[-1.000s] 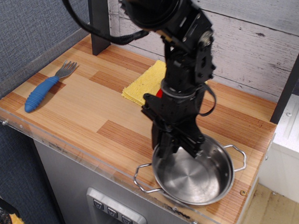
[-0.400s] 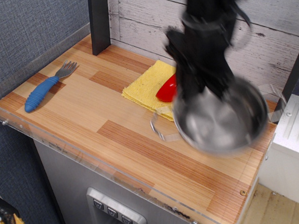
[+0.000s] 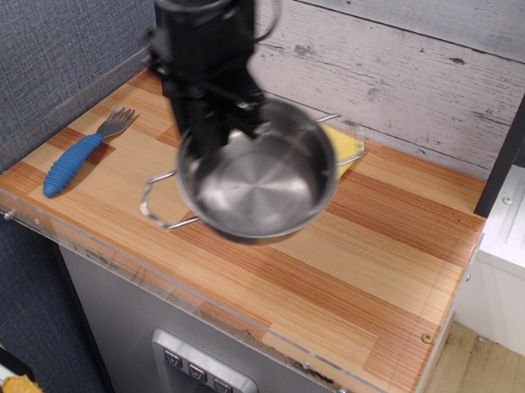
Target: Move the pot from right to left direction on the table
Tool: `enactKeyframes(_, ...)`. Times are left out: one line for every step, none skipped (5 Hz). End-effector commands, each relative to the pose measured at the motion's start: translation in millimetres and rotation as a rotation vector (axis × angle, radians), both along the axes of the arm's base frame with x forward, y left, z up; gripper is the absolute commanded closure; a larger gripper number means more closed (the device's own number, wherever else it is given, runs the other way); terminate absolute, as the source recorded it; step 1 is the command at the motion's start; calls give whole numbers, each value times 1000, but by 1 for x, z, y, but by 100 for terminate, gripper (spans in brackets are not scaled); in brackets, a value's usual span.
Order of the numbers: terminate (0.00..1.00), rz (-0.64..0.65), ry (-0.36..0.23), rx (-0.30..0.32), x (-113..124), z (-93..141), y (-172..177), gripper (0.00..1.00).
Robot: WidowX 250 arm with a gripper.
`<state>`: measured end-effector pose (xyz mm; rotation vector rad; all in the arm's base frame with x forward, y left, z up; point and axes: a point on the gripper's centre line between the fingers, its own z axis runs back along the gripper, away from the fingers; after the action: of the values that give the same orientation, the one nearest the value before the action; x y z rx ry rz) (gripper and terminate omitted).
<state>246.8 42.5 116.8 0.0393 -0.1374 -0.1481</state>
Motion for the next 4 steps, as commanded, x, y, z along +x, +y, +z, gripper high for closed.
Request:
enactKeyframes(0,109,14,-27,-22,-9,58,100)
enactKeyframes(0,170,55,-15,-21,-16,84,100)
enactKeyframes(0,211,75,-11,-17,-22,107,100)
enactKeyframes(0,238,113,-11,-11,-33,124,100)
